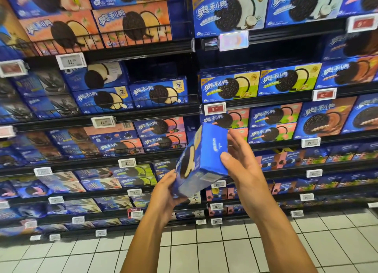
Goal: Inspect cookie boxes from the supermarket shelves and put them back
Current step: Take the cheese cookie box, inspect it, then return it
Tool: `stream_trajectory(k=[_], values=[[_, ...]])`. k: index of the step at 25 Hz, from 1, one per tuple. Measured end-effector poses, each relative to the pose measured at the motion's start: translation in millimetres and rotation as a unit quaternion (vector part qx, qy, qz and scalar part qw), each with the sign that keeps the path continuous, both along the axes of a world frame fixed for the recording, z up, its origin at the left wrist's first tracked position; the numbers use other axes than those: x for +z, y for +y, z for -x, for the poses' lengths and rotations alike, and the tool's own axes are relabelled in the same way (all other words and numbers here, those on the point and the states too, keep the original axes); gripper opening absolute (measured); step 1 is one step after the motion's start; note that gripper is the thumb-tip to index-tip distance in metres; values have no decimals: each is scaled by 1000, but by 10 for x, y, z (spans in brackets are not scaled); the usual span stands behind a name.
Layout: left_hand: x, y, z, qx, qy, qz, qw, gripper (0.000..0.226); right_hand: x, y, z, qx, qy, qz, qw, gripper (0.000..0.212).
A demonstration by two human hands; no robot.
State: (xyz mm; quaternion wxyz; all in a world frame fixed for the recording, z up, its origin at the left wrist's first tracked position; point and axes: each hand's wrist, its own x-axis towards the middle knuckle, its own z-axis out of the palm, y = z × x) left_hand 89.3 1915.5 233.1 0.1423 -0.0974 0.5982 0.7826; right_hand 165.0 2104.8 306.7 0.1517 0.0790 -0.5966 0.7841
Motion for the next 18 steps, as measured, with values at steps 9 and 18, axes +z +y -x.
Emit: stream_trajectory(k=[9, 18], values=[[553, -191, -7, -31, 83, 13, 996, 46, -129, 418, 107, -87, -79, 164, 979, 40], [812, -84, -140, -35, 196, 6, 980, 40, -176, 439, 110, -88, -109, 258, 956, 22]])
